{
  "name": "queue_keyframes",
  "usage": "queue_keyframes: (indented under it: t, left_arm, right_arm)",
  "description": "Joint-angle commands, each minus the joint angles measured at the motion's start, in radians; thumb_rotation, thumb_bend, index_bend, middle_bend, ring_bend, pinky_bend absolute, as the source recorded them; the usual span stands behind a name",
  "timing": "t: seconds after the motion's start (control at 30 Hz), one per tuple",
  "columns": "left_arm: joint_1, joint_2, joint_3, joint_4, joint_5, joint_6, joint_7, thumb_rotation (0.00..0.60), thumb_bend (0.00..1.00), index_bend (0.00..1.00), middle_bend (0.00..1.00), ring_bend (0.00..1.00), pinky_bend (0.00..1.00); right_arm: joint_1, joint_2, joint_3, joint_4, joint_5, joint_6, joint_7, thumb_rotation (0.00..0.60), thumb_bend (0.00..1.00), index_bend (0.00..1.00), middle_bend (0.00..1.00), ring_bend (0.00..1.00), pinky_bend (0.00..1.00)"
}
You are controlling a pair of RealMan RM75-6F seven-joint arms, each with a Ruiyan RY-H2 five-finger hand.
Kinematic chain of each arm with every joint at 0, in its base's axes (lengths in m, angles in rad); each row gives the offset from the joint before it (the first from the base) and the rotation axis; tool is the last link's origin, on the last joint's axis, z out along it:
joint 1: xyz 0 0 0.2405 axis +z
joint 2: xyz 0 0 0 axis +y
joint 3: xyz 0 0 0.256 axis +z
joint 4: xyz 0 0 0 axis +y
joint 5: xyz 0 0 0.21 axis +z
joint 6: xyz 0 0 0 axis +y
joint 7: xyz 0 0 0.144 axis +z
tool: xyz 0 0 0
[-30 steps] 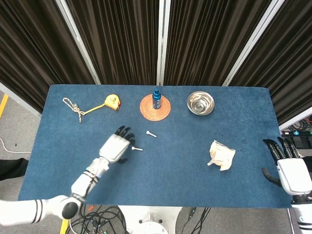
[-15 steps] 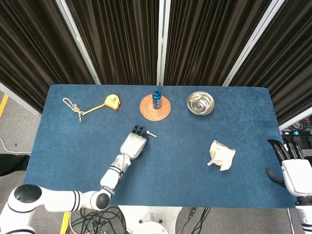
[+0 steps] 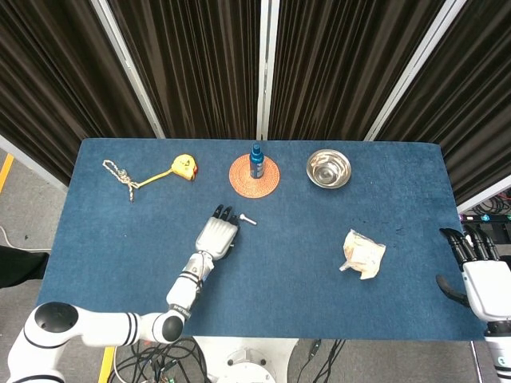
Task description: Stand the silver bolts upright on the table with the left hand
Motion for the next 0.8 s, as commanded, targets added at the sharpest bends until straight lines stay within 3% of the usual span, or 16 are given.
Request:
queue_keyframes:
  t: [0.03,0.43,0.8]
  left_arm:
    - [-0.002,-0.003,-0.001,0.006,-0.002,-0.002,-0.009,0.600,0.31,0.51,0.21,0.04,0.00]
    - [0.005,0.004,-0.002,-0.003,-0.001,-0.008,-0.063,0.600,0.37,0.55,0.21,0.04,0.00]
    - [0.050,0.048,-0.038,-0.054,0.059,-0.019,-0.254,0.600,0.37,0.54,0.21,0.04,0.00]
  right_arm:
    - [-0.001,0.001,0.000,-0.001,0.001,0.000,-0.001,0.600,0.19,0.09,0.14,0.00,0.02]
    - [0.003,0.000,0.002,-0.006,0.003,-0.008,-0.008,0.600,0.19,0.09,0.14,0.00,0.02]
    - [0.003,0.001,0.002,-0.013,-0.002,-0.006,-0.014,0.600,0.19,0.09,0.14,0.00,0.02]
